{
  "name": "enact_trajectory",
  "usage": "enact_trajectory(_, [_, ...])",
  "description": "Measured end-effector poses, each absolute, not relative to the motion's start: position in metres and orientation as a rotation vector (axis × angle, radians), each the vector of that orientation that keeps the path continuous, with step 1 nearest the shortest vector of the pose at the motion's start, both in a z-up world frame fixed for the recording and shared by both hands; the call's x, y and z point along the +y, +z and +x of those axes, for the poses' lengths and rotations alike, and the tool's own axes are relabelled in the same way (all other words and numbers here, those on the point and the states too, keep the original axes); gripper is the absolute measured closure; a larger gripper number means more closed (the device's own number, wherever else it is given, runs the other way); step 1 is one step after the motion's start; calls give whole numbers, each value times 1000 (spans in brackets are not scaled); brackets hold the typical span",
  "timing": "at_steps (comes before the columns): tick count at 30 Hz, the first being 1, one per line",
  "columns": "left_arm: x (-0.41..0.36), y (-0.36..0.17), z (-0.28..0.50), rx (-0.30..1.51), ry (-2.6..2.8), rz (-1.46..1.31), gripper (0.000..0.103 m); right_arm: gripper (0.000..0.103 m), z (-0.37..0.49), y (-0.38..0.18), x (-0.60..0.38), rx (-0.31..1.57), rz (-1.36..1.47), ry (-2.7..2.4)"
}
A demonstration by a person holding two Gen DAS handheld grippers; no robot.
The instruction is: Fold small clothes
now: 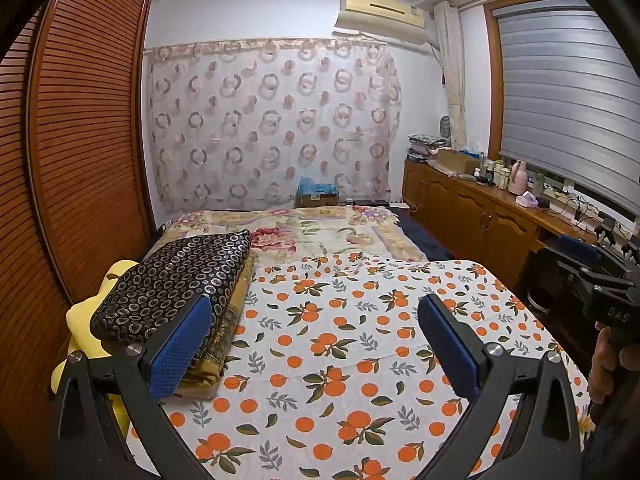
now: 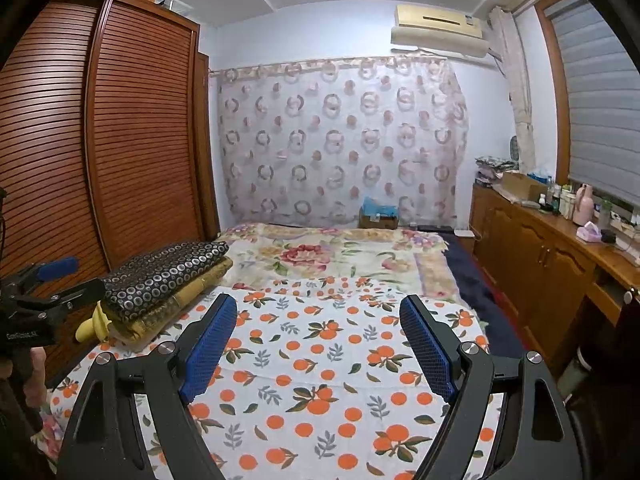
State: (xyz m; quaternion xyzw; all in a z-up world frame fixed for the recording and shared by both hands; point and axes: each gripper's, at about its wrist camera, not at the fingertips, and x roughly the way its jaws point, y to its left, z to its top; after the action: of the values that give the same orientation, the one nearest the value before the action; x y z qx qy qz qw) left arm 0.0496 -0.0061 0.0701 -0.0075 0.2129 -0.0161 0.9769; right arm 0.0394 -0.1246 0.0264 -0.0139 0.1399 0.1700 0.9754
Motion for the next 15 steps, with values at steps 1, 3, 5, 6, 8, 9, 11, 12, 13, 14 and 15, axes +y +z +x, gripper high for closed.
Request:
enact_trajectory(1, [-6, 70, 50, 429, -34, -16, 0, 18, 40, 27, -125, 283, -28, 342])
enact_trajectory(3, [-6, 70, 49, 429, -32, -15, 0, 18, 40, 27, -127, 283, -26, 345])
enact_trajectory(5, [-6, 70, 49, 428, -31, -14, 0, 18, 39, 28, -129, 283, -28, 348])
enact_trajectory(6, [-6, 70, 49, 428, -31, -14, 0, 18, 40, 29, -129, 283, -29, 351])
enact_trajectory(8, [-6, 70, 47, 427, -29, -13, 0, 18, 39, 28, -130, 283, -30, 353])
enact_trajectory(9, [-6, 70, 47, 427, -29, -14, 0, 18, 39, 28, -131, 282, -30, 352])
enact_trajectory(11, [-6, 70, 47, 428, -30, -14, 0, 18, 39, 28, -132, 282, -30, 354])
enact_trajectory(12, [-6, 70, 47, 427, -30, -12, 0, 18, 39, 29, -133, 281, -31, 354])
enact_trajectory(13, [-6, 70, 47, 427, -28, -12, 0, 18, 39, 29, -133, 280, -31, 354])
enact_trajectory(14, [-6, 71, 47, 427, -27, -10, 0, 18, 39, 29, -134, 279, -31, 355])
enact_trajectory(15, [-6, 70, 47, 428, -29, -12, 0, 18, 39, 29, -134, 279, -30, 355])
